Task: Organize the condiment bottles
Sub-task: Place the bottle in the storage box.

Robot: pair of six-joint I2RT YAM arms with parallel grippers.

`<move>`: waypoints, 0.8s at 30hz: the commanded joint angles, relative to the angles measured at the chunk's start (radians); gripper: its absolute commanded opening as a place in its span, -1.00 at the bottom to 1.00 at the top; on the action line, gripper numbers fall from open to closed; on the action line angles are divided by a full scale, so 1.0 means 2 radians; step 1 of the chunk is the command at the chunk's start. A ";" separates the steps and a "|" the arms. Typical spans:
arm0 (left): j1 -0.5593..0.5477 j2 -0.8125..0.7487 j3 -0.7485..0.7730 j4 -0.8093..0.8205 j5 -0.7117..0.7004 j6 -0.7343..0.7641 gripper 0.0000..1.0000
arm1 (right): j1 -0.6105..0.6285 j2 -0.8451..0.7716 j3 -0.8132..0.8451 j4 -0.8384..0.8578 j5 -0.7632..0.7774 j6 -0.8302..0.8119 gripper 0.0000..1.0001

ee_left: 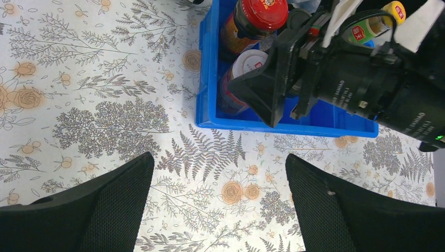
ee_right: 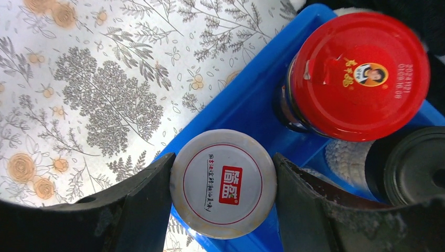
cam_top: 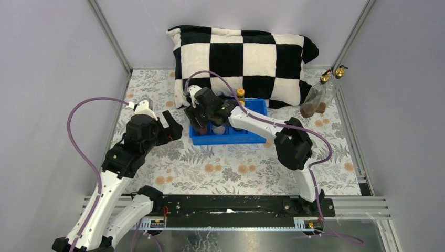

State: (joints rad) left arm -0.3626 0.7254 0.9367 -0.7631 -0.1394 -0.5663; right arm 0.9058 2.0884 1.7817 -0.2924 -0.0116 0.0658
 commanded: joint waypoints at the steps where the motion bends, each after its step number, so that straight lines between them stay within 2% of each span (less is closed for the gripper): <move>1: 0.005 -0.003 0.013 0.000 0.002 0.012 0.98 | -0.003 -0.007 0.004 0.064 0.003 -0.009 0.10; 15: 0.005 -0.002 0.011 0.001 0.000 0.015 0.97 | -0.006 0.000 -0.039 0.120 0.003 -0.003 0.09; 24: 0.005 -0.001 0.006 0.003 -0.001 0.016 0.97 | -0.008 -0.012 -0.080 0.162 0.036 0.000 0.09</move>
State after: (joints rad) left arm -0.3626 0.7292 0.9367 -0.7650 -0.1390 -0.5579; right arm 0.9031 2.1090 1.6390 -0.0753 0.0189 0.0555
